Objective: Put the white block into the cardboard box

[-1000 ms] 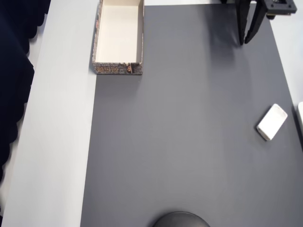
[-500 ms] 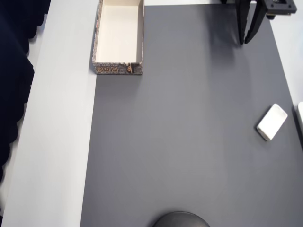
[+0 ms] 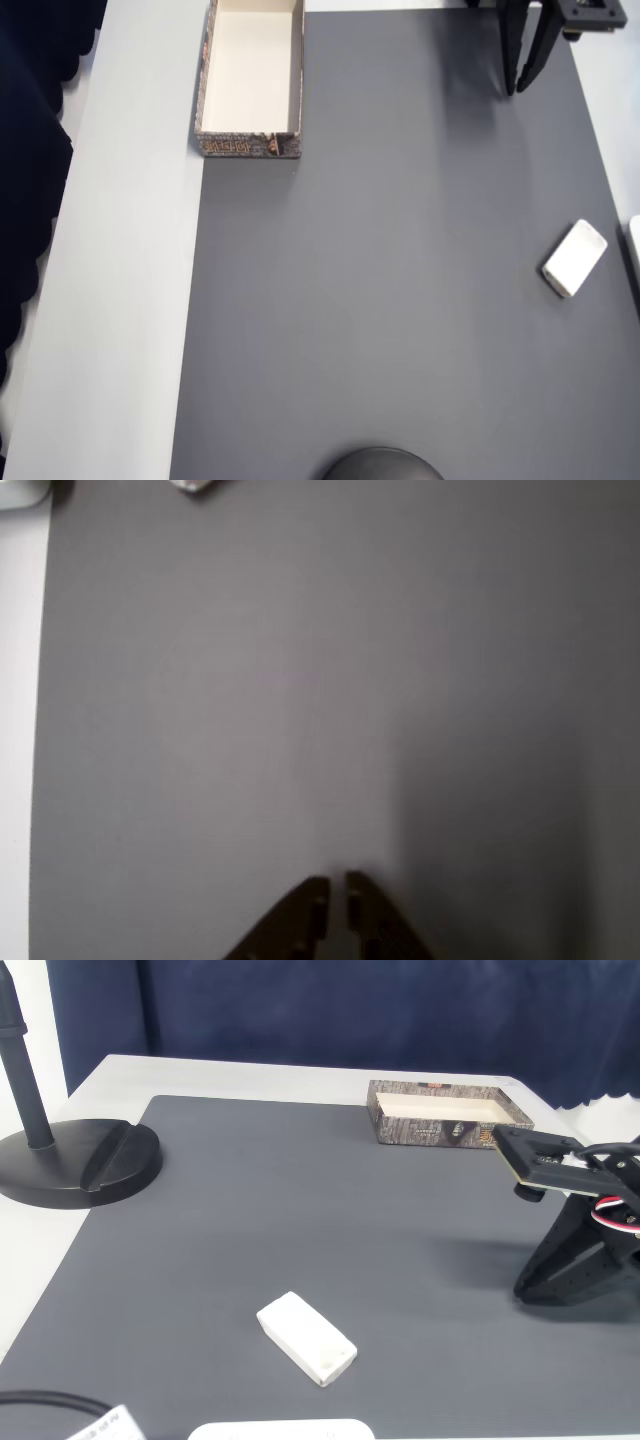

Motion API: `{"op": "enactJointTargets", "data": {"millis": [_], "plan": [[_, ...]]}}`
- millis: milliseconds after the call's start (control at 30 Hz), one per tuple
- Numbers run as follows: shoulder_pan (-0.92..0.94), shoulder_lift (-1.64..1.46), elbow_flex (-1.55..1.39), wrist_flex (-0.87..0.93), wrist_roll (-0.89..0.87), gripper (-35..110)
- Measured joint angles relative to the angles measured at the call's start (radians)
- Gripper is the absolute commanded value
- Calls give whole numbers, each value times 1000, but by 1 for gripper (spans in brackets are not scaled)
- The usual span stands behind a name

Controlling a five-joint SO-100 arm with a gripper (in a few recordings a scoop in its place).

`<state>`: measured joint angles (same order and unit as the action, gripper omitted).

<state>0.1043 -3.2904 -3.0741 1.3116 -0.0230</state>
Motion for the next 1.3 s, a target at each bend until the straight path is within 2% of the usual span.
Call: {"op": "enactJointTargets", "data": {"millis": [1100, 1300], "plan": [[8, 0, 0, 0, 11, -2], [-21, 26, 2, -57, 8, -2]]}}
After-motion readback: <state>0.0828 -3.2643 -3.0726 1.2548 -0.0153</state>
